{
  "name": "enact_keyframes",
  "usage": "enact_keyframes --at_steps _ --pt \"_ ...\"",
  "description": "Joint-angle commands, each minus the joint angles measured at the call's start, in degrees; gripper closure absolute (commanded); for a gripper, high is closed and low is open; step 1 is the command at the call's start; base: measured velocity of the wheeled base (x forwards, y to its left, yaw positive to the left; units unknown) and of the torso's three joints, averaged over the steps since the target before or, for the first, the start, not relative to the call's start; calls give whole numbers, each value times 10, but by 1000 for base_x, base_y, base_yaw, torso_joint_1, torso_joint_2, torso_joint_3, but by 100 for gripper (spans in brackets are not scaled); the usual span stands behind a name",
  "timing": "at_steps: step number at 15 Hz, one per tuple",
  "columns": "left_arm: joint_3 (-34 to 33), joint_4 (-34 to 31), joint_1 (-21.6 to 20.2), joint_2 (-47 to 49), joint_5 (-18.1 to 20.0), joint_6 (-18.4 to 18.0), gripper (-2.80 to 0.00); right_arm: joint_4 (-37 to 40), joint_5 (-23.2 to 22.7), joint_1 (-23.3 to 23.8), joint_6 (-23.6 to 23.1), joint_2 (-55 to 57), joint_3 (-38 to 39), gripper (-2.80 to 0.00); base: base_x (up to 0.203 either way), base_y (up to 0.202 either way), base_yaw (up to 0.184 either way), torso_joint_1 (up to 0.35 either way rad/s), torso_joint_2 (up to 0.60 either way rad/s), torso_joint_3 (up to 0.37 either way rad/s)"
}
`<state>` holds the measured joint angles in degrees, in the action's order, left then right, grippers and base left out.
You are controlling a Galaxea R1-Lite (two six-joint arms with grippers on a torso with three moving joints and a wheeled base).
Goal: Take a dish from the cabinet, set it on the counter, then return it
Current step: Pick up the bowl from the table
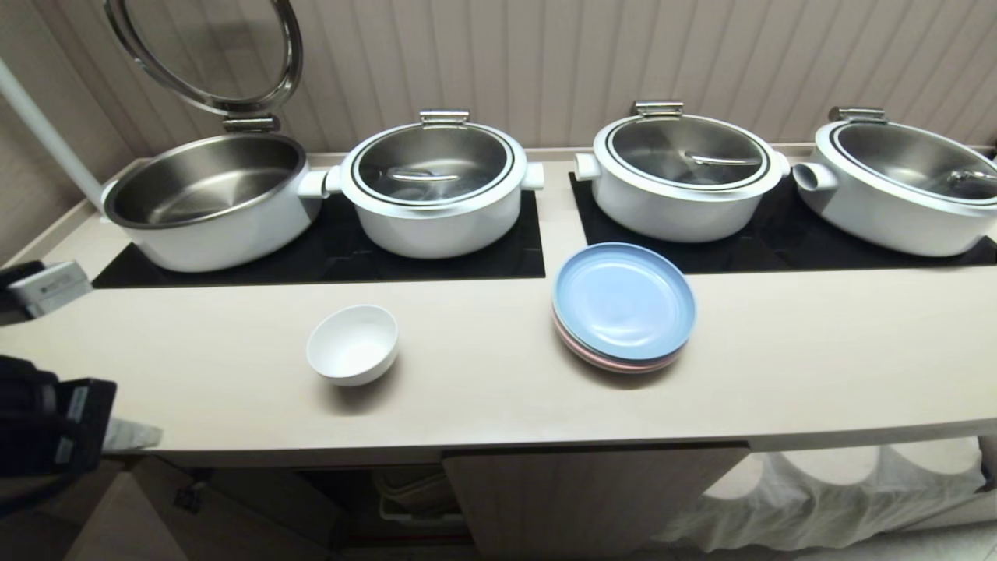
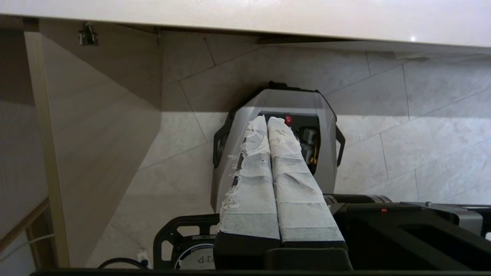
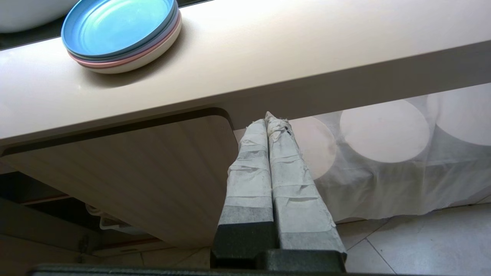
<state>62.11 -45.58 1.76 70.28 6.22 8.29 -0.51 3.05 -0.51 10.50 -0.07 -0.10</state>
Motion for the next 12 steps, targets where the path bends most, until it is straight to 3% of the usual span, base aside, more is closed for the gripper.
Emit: enact_keyframes --at_steps 1,12 --pt "39 -6 -1 89 0 1 0 0 0 0 1 1 0 0 0 0 0 0 0 0" --pt "237 -39 1 290 1 9 0 0 0 0 1 1 0 0 0 0 0 0 0 0"
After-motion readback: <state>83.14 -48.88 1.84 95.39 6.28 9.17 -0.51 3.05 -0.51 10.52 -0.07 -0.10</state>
